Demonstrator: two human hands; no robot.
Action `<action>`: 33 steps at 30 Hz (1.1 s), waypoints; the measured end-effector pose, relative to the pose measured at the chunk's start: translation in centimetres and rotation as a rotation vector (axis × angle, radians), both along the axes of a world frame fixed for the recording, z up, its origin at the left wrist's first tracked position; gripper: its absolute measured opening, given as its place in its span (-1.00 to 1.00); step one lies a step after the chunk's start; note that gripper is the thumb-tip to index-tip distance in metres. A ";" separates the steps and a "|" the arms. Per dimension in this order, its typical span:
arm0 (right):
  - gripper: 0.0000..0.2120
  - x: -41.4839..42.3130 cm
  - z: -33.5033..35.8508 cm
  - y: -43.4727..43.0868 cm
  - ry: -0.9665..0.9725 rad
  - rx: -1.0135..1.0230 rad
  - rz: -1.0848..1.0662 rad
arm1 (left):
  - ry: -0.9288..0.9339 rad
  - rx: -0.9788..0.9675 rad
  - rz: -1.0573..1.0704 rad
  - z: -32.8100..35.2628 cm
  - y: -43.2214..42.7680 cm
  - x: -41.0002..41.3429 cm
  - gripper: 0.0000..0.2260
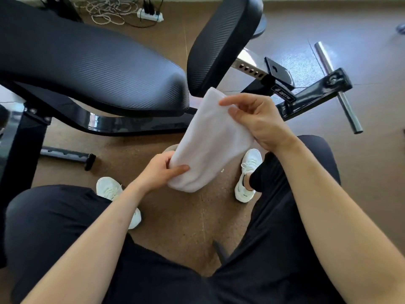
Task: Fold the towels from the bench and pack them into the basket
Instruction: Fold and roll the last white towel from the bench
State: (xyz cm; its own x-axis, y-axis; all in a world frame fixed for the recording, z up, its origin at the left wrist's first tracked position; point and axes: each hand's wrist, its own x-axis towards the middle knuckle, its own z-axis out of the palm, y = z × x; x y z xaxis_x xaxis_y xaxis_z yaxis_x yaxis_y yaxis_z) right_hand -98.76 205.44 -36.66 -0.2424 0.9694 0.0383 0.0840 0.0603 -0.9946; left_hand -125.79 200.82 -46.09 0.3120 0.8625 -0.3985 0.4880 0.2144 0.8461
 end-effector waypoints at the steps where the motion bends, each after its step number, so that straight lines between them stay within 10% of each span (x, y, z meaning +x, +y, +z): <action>1: -0.76 0.4 -0.2 0.3 0.004 0.004 -0.059 | 0.039 -0.009 -0.012 -0.4 0.0 -0.2 -0.75; 7: -0.67 3.5 -2.0 2.4 -0.079 -0.014 -0.432 | 0.098 0.024 0.022 -1.1 -0.4 -0.7 -0.92; 17: -0.67 4.7 -4.4 3.6 -0.222 -0.192 -0.620 | -0.523 -0.002 0.420 1.3 -0.2 -1.8 -0.59; 33: -0.64 2.6 -4.8 3.7 -0.232 -0.272 -0.619 | -0.390 0.125 0.686 0.7 0.2 -3.3 -0.72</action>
State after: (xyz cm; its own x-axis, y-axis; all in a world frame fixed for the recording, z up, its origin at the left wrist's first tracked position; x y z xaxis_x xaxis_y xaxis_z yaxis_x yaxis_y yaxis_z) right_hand -96.17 209.12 -41.43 0.3832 0.8995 -0.2099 0.2336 -0.3142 -0.9202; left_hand -129.12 200.98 -45.44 -0.2072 0.9437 -0.2578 -0.0546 0.2520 0.9662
